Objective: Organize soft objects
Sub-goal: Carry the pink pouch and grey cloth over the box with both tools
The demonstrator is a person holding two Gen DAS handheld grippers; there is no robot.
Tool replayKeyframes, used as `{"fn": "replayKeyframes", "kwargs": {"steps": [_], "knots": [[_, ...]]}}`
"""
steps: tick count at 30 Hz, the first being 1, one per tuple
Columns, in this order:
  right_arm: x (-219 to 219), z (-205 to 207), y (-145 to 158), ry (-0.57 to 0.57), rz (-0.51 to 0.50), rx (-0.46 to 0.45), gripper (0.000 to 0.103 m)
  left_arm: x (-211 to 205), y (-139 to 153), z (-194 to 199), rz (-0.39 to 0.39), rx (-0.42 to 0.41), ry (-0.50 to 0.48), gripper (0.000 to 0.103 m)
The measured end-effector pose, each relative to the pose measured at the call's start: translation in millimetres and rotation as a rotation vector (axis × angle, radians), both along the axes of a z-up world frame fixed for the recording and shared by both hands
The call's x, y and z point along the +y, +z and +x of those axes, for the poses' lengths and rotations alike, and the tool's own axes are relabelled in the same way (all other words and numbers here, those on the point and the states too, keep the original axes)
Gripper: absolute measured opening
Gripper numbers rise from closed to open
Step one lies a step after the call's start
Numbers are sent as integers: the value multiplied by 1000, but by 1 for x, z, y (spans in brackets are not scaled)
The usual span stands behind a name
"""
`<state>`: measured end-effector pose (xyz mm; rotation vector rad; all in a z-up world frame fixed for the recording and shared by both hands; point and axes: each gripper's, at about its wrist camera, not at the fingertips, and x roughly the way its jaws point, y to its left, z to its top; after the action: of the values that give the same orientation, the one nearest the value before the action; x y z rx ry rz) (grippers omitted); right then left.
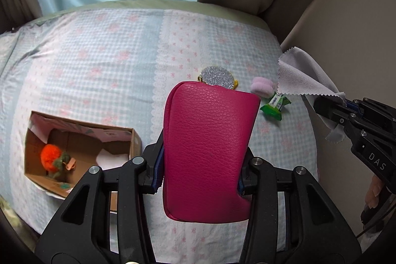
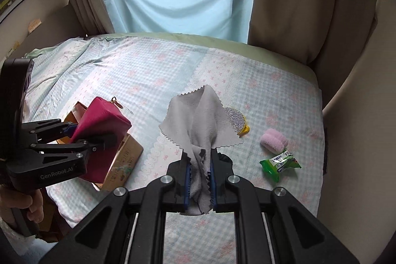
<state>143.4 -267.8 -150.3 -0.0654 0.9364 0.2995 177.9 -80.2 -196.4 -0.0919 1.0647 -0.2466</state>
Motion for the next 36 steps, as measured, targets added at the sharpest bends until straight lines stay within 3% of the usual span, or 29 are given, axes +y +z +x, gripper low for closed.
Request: {"fn": "replayKeyframes", "kwargs": {"steps": [7, 12, 18, 27, 31, 36], "knots": [[79, -35, 32, -105, 45, 1, 12, 76, 33, -24, 22, -29, -53, 40], [136, -49, 31, -177, 135, 40, 12, 139, 33, -39, 29, -9, -52, 40], [203, -52, 17, -202, 148, 71, 12, 211, 24, -48, 52, 7, -42, 40], [256, -29, -27, -244, 191, 168, 12, 276, -17, -23, 88, 81, -43, 40], [266, -9, -55, -264, 222, 264, 12, 299, -43, -5, 63, 149, -23, 40], [278, 22, -96, -294, 254, 406, 12, 314, -82, 17, 101, 247, -32, 40]]}}
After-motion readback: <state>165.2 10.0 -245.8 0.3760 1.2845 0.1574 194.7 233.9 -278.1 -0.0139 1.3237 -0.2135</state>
